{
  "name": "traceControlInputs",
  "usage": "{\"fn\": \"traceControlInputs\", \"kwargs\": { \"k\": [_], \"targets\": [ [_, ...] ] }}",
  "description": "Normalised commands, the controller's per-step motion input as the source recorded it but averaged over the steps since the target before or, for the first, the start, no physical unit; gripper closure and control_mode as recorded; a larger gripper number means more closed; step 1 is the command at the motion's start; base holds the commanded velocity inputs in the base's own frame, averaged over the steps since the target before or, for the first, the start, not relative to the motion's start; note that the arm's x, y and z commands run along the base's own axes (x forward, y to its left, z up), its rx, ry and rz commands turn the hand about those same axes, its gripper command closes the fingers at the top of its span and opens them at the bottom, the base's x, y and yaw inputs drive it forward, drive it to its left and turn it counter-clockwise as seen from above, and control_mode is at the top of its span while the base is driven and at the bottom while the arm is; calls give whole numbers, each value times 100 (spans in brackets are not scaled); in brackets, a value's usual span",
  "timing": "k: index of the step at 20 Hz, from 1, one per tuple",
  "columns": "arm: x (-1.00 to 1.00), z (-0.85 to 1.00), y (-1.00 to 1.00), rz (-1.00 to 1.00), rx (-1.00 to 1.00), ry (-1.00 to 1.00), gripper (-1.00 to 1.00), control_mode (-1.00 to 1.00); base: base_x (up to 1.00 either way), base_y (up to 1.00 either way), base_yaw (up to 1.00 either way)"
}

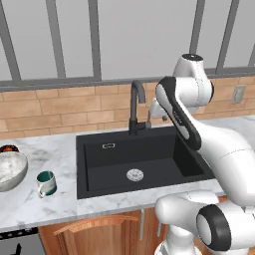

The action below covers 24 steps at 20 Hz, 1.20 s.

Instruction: Pick the mug and place it in the sink. Pick the bowl and place it in the open cabinet and then close the cabinet.

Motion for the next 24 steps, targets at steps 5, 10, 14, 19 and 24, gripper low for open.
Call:
{"fn": "traceControlInputs", "kwargs": {
  "k": [5,10,14,19,24],
  "targets": [
    [-47,-8,31,-2,1,-1,-100,-100,0,0,0],
    [-70,0,80,-27,0,-2,-100,-100,0,0,0],
    [-52,0,99,-40,0,0,-100,-100,0,0,0],
    [-62,-8,83,-35,0,0,-100,-100,0,0,0],
    [-38,-22,84,-29,1,2,-100,-100,0,0,0]
  ]
}}
